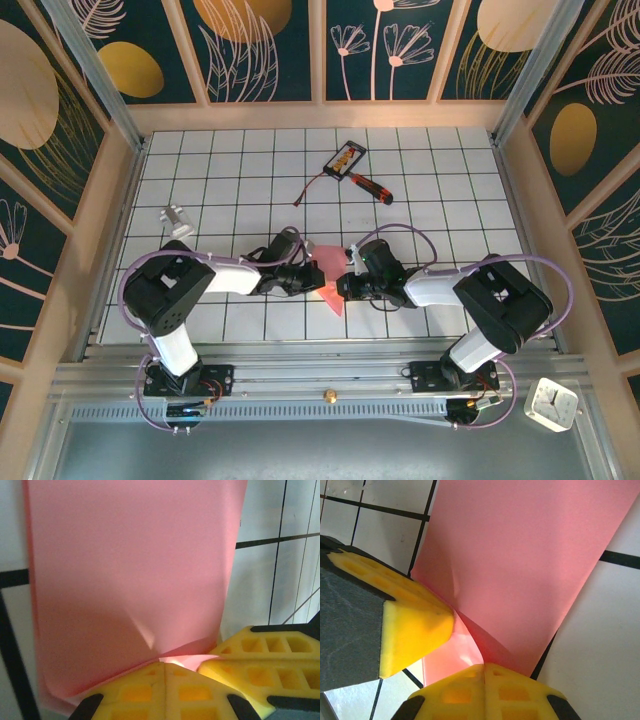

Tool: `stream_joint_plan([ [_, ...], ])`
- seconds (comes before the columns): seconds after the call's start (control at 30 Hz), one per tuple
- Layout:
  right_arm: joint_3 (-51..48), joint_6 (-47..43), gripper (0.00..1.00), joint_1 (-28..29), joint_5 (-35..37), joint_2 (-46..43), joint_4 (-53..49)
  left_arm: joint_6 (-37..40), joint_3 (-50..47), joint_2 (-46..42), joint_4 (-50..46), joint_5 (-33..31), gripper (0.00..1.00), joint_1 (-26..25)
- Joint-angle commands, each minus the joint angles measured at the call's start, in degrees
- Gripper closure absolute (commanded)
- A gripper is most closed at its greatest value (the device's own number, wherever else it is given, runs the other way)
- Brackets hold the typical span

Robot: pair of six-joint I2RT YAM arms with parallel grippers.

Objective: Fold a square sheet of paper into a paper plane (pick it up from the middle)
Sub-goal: Perform the third fold on the triangle at the bottom-center of the table.

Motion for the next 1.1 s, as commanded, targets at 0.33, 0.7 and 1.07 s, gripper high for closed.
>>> stream_joint_plan([
  [0.33,-2.3,-0.4,1.0,0.8,1.9,1.8,-7.7,3.0,3.3,-2.7,-5.9,0.0,1.0,0.7],
  [0.7,-2.2,-0.5,1.0,0.8,2.2,1.7,-8.0,5.9,3.9,1.2,-7.6,-0.4,1.0,1.7],
  [1.07,-2.2,-0.5,1.0,0.8,2.3,1.4,-8.3,5.8,2.4,0.2,-7.1,-0.3,1.0,3.3],
])
